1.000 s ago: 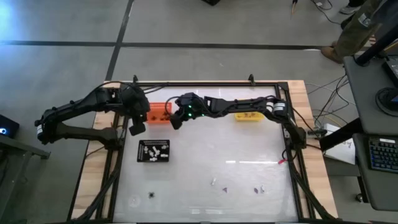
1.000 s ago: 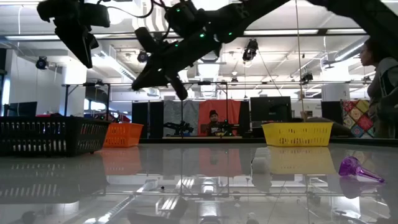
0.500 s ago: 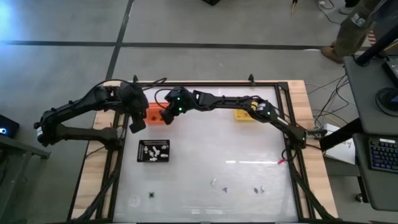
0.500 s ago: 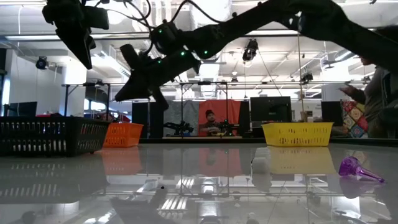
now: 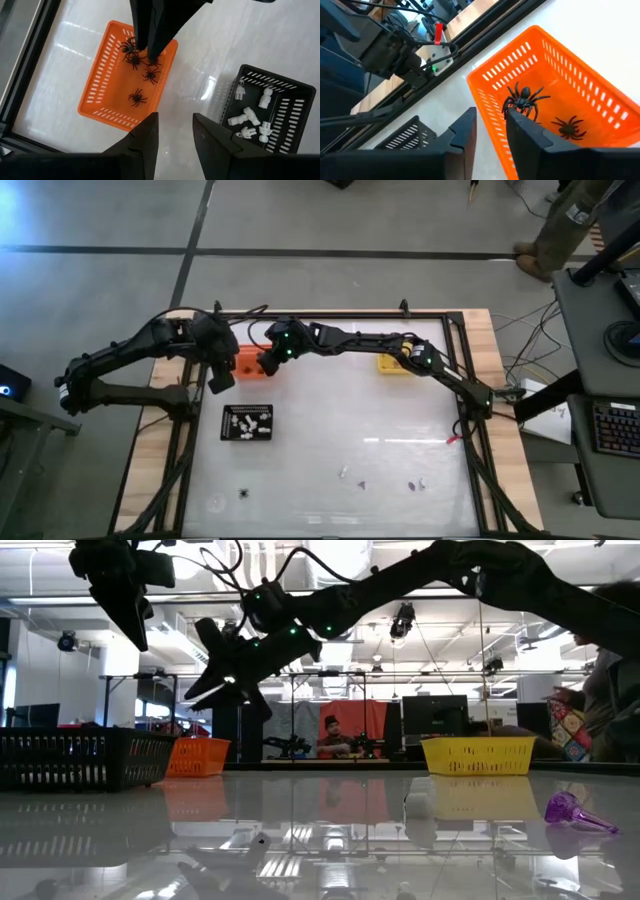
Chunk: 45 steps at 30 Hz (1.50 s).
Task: Sort Halloween decoration
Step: Put the black spider toy into the orange bin
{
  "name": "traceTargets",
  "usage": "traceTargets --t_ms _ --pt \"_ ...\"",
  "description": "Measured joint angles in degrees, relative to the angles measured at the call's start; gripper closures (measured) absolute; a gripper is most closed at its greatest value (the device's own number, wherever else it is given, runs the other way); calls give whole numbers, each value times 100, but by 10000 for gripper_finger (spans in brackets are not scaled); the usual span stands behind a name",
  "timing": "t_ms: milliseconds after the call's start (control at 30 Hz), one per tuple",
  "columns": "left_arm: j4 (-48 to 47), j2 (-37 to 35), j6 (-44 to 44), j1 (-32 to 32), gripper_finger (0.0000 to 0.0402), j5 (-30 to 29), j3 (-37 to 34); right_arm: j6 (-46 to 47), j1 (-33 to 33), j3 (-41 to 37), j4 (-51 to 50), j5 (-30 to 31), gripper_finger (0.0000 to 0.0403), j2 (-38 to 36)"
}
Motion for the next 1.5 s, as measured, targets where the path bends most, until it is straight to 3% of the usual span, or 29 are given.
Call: traceTargets --t_ms 133,267,433,633,700,767,867,1267,1500 --pt "6 0 -22 0 299 1 0 105 -53 14 -24 -41 285 0" --pt "8 0 -65 0 299 2 0 516 -127 66 -9 -781 272 -5" --pt "41 0 -117 4 299 2 0 2014 -292 58 -505 -719 272 -2" --pt "85 0 -236 4 299 4 0 2464 -347 112 -388 -754 273 -4" --pt "88 0 -238 4 299 4 0 2667 -351 113 -80 -1159 273 -4" --pt "109 0 -238 4 299 4 0 2589 -378 109 335 -1726 273 2" --pt "117 0 -258 4 299 4 0 2322 -375 133 178 -1184 272 -45" --pt "120 4 -341 4 299 7 0 1827 -376 110 -1286 -1353 264 -24" --pt "142 4 -323 4 299 7 0 1799 -376 28 -1144 -1335 264 -24"
